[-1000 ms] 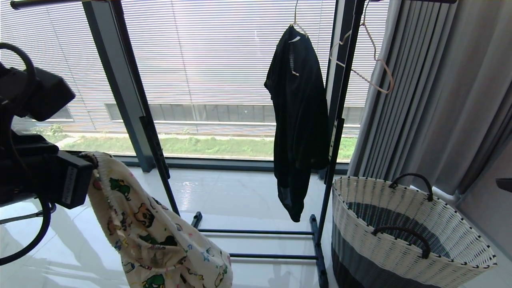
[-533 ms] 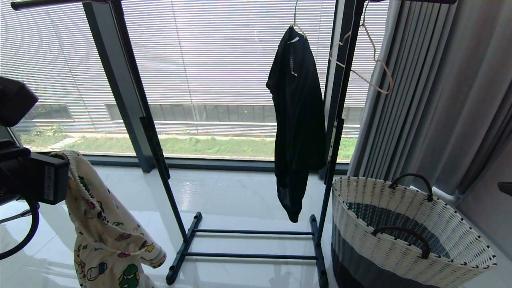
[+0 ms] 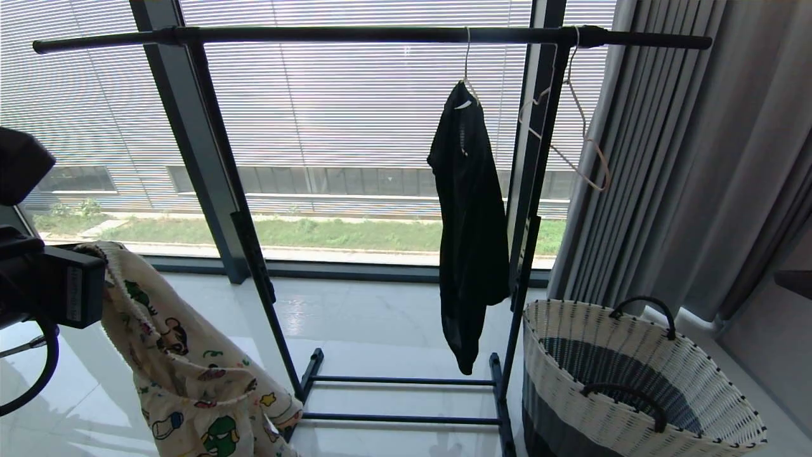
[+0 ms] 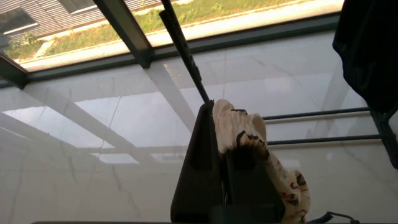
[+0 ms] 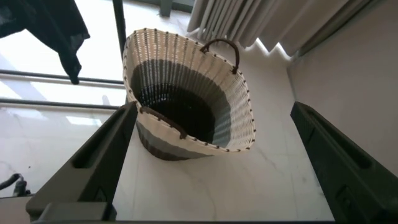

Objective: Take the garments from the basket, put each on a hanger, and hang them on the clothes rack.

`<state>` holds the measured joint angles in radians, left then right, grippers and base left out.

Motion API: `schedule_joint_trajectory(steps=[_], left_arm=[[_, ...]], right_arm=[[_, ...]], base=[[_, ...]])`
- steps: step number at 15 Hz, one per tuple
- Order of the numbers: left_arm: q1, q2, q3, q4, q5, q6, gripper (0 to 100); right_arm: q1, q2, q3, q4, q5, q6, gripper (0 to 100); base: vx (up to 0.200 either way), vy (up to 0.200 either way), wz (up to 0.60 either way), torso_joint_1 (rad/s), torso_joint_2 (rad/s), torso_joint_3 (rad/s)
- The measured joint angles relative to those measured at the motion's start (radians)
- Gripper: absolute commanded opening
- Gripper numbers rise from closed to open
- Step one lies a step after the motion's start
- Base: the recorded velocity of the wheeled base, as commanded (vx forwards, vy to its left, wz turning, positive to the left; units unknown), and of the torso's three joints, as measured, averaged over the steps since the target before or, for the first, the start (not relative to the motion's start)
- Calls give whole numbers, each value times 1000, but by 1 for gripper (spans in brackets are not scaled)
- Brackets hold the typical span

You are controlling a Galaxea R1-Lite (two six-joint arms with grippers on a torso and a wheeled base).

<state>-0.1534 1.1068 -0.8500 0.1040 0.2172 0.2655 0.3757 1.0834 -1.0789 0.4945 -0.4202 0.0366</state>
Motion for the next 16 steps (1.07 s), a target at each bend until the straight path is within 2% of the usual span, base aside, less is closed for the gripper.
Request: schedule_joint_trajectory(steps=[4, 16], left_arm=[[-1, -5, 14, 0, 0, 0, 0], [-1, -10, 14, 0, 0, 1, 0]], right_arm=[[0, 9, 1, -43, 0, 1, 100], [-9, 14, 4, -62, 1, 1, 100]], base=[[0, 0, 0, 190, -467, -282], [0, 0, 0, 210, -471, -265]])
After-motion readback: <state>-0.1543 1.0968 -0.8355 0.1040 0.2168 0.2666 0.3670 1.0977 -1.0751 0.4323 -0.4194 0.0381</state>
